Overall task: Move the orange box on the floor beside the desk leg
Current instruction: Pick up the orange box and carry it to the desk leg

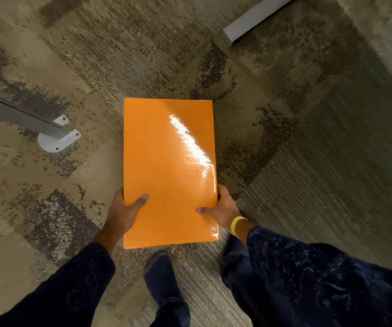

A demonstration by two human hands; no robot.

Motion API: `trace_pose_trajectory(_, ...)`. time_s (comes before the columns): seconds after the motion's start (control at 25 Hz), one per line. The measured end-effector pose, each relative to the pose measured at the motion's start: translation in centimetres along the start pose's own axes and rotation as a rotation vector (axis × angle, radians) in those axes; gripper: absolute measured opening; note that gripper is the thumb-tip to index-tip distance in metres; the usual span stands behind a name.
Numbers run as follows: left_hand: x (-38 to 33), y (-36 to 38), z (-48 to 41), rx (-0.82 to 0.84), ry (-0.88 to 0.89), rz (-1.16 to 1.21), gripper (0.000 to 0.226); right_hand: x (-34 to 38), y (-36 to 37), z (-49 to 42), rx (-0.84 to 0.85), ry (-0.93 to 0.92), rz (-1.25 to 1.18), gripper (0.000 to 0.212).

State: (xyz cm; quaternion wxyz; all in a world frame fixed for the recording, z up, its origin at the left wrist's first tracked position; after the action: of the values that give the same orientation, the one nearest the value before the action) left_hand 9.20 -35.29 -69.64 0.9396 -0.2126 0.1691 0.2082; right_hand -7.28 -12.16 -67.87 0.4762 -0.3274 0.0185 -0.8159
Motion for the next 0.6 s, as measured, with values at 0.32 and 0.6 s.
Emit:
trace_pose_trajectory(0.32,-7.2,3.8,0.2,0.119,0.132,-0.182,0.058,-2.6,-4.7,0.8,-0.129,0.061,-0.215,0.088)
trace_pose_trajectory(0.6,-17.1,11.4,-2.4,0.17,0.216,-0.25,0.072,-2.6,-11.4,-2.1,-0.275,-0.047,-0.447,0.078)
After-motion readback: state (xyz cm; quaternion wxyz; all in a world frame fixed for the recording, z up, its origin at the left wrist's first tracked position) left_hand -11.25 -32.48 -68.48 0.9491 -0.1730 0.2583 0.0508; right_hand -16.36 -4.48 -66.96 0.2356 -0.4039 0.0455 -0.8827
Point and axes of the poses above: each hand's wrist, its own z-axis away from the middle knuckle, its own y-axis out of the palm, x = y × z, the point moved 2 cm from there along -z, towards the middle knuckle, and after that the axes turned 8 degrees about -y, right-handed, at the moved point
